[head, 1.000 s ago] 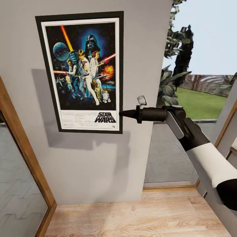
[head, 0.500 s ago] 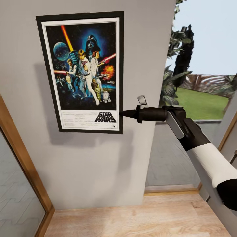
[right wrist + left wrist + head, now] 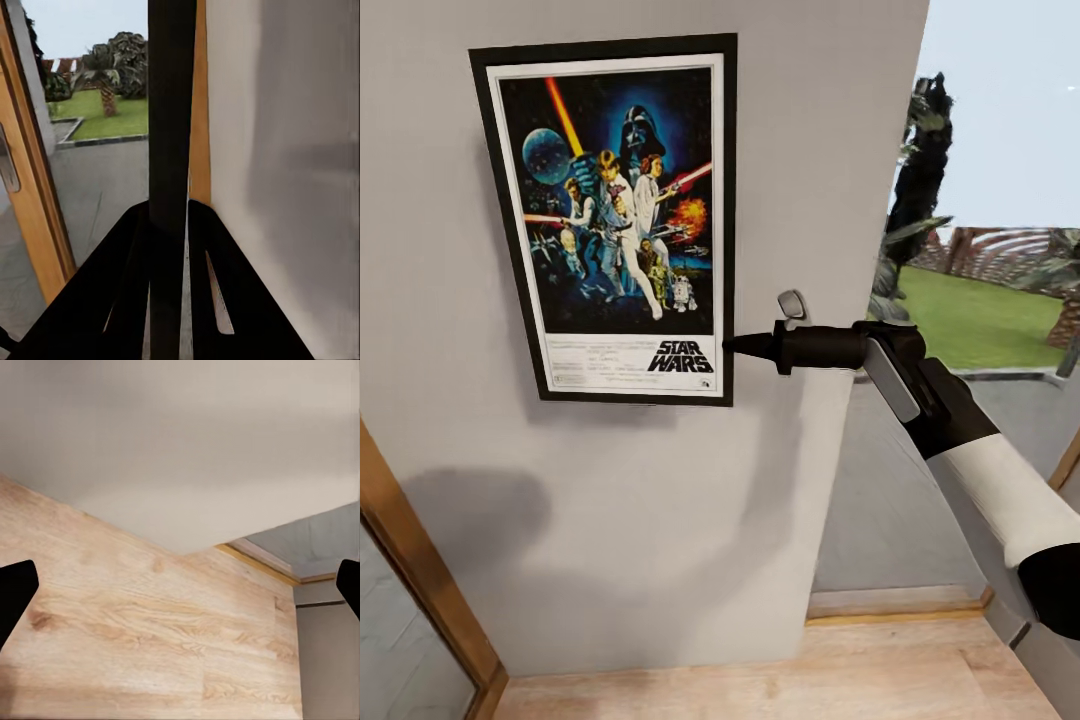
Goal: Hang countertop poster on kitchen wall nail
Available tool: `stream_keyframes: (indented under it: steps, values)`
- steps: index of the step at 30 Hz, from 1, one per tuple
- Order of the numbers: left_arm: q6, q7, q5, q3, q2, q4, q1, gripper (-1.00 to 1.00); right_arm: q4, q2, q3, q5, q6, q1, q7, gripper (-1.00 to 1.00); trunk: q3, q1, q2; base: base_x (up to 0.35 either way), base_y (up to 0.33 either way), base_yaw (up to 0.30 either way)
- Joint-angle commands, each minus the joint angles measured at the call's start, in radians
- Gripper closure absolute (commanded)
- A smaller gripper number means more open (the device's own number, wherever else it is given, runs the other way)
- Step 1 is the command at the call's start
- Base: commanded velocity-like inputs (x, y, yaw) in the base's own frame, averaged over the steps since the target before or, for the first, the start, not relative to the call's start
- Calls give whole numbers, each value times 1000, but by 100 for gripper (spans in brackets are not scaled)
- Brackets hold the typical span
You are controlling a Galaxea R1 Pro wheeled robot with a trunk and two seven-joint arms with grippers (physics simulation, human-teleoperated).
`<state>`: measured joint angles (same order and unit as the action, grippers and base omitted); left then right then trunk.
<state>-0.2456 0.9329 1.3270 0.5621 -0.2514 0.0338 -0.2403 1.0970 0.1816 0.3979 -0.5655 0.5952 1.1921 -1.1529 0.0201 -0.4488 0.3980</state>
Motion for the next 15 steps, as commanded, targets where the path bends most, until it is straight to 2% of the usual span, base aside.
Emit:
stream_keyframes:
  steps: [1, 9, 15]
  values:
    - [-6, 1, 6, 8, 0, 0, -1, -100, 0, 1, 2, -10, 9, 1, 1, 100, 2, -1, 2, 333, 0, 0]
    - [-6, 1, 6, 7, 0, 0, -1, -100, 0, 1, 2, -10, 9, 1, 1, 100, 2, -1, 2, 318, 0, 0]
    - [-6, 1, 6, 7, -1, 0, -1, -100, 0, 1, 2, -10, 9, 1, 1, 100, 2, -1, 2, 73, 0, 0]
